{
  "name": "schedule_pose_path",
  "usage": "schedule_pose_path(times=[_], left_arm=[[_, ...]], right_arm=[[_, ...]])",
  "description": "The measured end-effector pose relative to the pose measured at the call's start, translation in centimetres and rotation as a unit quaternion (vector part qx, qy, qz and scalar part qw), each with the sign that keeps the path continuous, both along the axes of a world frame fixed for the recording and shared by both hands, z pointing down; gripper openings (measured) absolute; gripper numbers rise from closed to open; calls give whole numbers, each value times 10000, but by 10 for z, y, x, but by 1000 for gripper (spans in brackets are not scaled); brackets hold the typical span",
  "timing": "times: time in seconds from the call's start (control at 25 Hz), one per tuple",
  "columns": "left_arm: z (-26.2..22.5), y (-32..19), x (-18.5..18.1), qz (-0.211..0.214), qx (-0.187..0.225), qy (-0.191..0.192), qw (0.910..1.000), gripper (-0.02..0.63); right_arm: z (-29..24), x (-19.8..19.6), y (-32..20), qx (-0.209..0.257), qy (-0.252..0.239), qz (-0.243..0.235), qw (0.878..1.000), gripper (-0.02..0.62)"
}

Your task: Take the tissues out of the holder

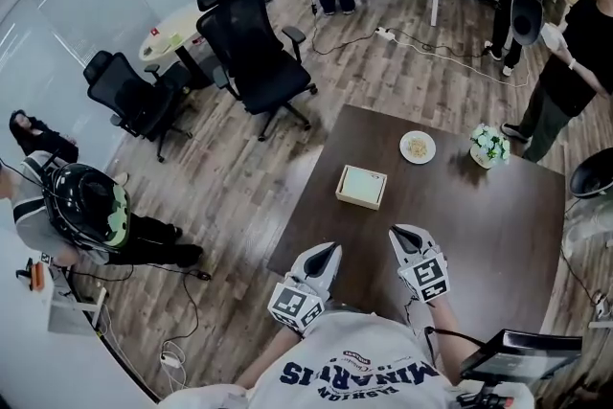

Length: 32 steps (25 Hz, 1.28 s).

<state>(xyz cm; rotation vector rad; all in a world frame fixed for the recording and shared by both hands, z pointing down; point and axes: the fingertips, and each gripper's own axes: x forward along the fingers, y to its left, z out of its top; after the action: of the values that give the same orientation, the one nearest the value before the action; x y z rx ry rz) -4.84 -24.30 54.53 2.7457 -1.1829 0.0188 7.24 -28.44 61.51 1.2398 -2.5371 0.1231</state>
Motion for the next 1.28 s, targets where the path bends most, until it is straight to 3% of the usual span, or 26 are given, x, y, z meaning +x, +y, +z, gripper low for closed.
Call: schedule_pose_path(times=[0.24, 0.44, 0.6, 0.72, 1.0, 1.28], left_arm=[[6, 4, -17, -187, -107, 25, 9998, 3], [11, 8, -33, -392, -214, 55, 9990, 3], [15, 14, -50, -603, -280, 63, 9978, 3], [21, 18, -68, -843, -385, 59, 9957, 3], [37, 28, -101, -1408, -588, 21, 9883, 3], [36, 28, -114, -1614, -651, 8, 9847, 3]], right_arm=[[35, -12, -51, -84, 627, -210, 9978, 11], [99, -17, -103, -407, 1499, -194, 9877, 17], [158, -19, -141, -841, 1998, -165, 9761, 102], [196, -17, -168, -1130, 2327, -101, 9659, 132], [244, -12, -202, -1506, 2342, 24, 9604, 161], [258, -22, -210, -1660, 2816, -130, 9450, 155]])
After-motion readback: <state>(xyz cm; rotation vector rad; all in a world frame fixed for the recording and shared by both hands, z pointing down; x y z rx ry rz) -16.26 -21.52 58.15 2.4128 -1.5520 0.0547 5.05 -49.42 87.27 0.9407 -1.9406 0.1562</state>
